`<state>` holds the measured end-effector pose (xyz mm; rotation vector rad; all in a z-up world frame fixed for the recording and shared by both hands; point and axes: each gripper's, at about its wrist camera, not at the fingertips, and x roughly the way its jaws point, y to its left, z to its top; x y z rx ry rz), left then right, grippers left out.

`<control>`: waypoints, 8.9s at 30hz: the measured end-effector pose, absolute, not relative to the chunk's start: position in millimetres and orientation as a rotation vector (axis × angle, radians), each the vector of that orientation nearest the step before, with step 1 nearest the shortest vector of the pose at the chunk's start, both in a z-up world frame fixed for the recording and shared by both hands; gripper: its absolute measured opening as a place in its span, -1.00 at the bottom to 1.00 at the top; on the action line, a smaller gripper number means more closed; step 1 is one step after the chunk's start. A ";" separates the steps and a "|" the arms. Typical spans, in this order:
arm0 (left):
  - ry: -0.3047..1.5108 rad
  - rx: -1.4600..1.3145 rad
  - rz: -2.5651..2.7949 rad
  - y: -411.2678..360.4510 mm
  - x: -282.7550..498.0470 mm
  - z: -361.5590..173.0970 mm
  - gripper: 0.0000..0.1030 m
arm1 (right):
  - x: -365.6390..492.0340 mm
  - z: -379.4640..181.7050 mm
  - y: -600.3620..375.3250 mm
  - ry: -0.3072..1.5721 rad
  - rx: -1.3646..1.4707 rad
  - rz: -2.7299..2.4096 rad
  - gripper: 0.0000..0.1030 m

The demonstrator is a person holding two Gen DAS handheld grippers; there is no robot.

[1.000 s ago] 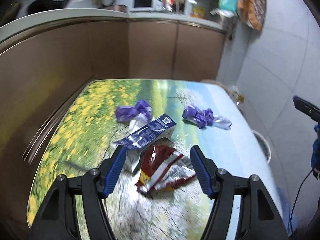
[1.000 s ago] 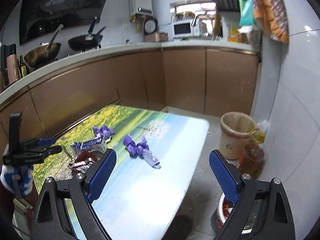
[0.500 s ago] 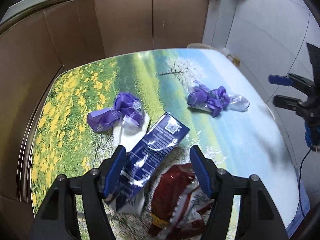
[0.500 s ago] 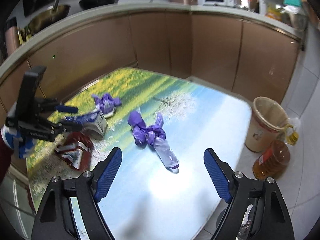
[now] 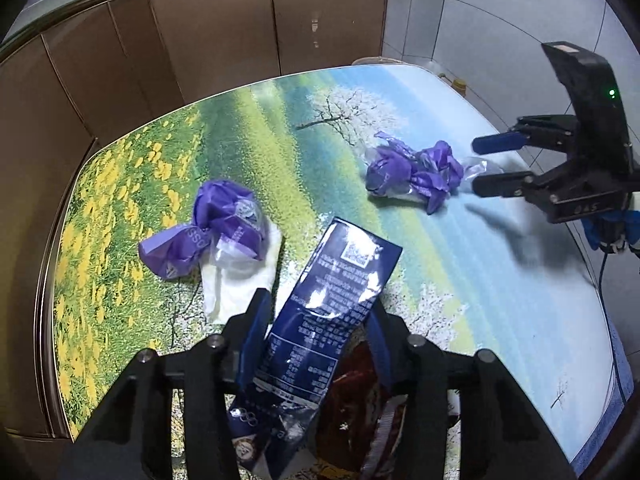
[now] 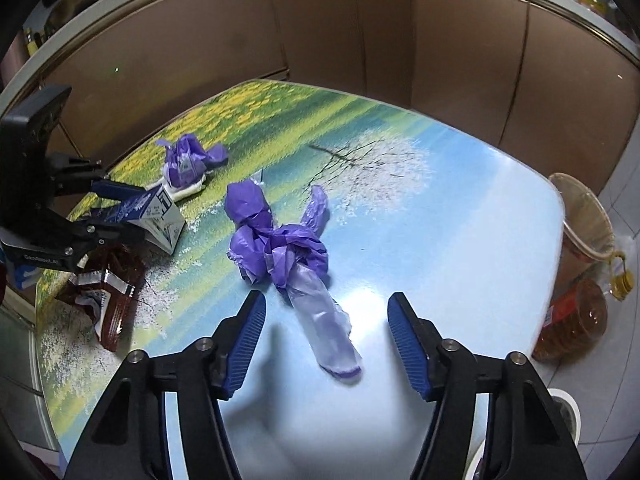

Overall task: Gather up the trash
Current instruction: 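Grasp the blue milk carton with the left tool while the right tool grasps the purple wrapper, then carry the carton and purple wrapper to the bin and open both tools, then move both tools back over the table toward the remaining trash, then grasp the purple wrapper and tissue with the left tool while the right tool grasps the red snack bag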

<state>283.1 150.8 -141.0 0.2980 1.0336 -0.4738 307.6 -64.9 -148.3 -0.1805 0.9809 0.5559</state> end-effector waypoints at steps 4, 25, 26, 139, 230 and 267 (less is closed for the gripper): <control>1.032 0.308 -0.481 148.2 282.6 -141.4 -0.19 | 308.2 -157.8 -57.3 1.006 -0.202 0.573 -0.26; 0.888 0.228 -0.417 164.8 243.7 -97.4 -0.37 | 229.3 -112.7 -74.6 0.895 -0.121 0.578 -0.62; 0.883 0.222 -0.410 167.2 240.5 -94.6 -0.37 | 225.0 -110.6 -75.3 0.890 -0.114 0.579 -0.62; 0.872 -0.018 -0.757 -243.3 253.2 -96.9 0.00 | 140.6 -159.9 -382.3 0.794 0.249 -0.176 -0.15; 0.739 -0.129 -0.319 247.8 298.9 -119.5 0.40 | 190.8 -110.5 -20.0 0.899 -0.036 0.629 0.04; 0.847 -0.164 -0.436 229.0 338.7 -156.5 -0.23 | 218.7 -160.1 29.4 1.025 -0.089 0.781 -0.58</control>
